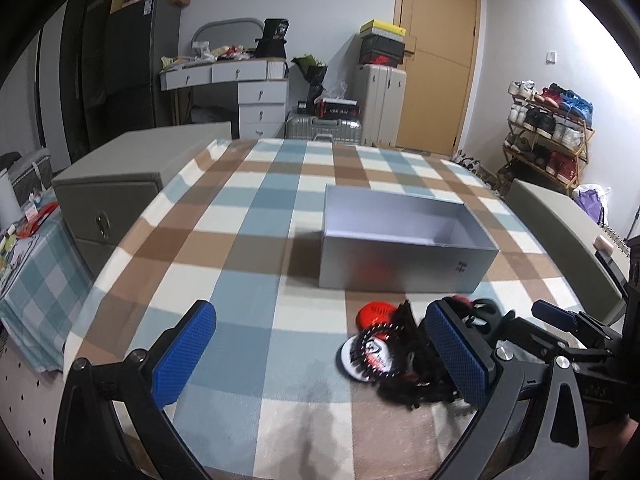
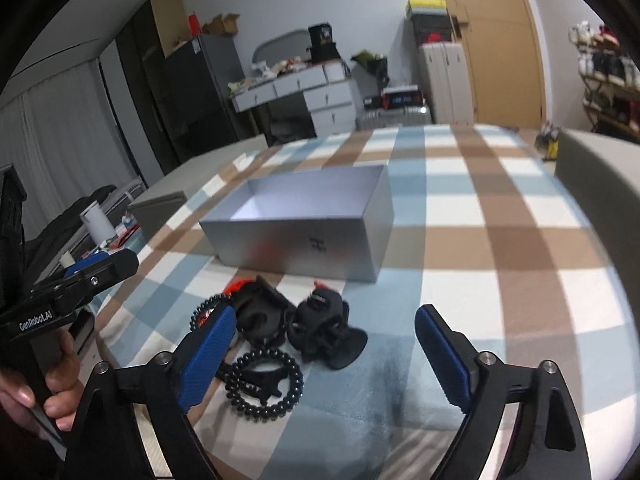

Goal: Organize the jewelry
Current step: 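Lower the right gripper onto a black hair claw clip and close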

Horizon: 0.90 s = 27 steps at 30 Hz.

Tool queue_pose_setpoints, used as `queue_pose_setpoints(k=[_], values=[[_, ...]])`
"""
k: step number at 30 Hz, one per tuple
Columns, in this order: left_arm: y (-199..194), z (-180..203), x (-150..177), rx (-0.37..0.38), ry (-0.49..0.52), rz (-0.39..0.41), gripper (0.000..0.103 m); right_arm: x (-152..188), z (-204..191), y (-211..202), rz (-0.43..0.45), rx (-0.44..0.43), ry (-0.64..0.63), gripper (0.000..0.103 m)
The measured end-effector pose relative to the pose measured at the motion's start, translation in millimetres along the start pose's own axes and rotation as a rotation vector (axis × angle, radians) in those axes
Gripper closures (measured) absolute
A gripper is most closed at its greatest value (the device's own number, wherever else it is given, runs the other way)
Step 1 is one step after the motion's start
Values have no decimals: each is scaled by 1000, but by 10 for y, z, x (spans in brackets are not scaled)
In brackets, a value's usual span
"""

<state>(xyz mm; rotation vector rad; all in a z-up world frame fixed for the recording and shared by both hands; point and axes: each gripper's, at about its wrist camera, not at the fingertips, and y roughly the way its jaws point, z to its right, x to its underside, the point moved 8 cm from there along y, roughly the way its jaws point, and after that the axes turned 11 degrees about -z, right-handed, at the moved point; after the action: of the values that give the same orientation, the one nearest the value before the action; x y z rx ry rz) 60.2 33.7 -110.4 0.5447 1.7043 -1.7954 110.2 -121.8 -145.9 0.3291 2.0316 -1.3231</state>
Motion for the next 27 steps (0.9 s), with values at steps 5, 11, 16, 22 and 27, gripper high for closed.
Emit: queue_pose_setpoints(k=[5,11,16,22,27], values=[[38,-26,57,7,-7,-18,1,21,9,112,-38,-25,11,25],[93,-20,123,51,-6,-44,1,56,5,210,-70,-47,25,40],[153,3,175,99,-5,-80,1,89,76,245,-87,-53,59,53],[194,74,243,144,9,-123,1,81,117,210,-66,-126,93,76],[173,185,195,165,47,-123,1,79,98,183,-57,-109,82,76]])
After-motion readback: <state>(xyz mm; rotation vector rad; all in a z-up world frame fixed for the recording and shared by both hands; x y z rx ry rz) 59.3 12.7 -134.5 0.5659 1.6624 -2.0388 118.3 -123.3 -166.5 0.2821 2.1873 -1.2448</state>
